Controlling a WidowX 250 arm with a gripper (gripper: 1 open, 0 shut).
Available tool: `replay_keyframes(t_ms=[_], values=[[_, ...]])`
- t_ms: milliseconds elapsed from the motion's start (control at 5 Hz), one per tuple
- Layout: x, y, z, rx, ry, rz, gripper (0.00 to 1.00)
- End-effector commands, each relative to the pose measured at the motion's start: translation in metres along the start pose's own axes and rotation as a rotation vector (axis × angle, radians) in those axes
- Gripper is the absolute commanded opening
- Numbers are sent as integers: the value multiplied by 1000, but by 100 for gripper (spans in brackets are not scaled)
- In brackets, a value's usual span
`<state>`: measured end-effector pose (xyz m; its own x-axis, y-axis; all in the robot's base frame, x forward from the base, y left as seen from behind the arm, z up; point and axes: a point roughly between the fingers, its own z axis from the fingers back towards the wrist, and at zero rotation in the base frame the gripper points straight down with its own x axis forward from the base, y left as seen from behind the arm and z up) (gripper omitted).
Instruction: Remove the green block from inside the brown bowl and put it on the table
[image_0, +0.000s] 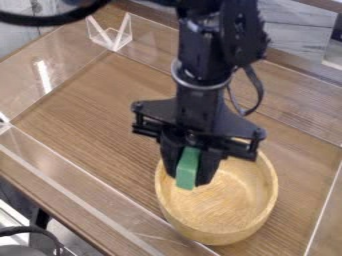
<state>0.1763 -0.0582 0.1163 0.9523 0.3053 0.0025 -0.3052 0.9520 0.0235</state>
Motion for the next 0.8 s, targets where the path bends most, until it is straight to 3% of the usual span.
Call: replay_keyframes(t_ms=[0,400,600], values=[[9,-3,18,-44,-48,-42,0],[10,-2,29,-58,-60,7,0],[6,-2,27,-58,-66,108,0]])
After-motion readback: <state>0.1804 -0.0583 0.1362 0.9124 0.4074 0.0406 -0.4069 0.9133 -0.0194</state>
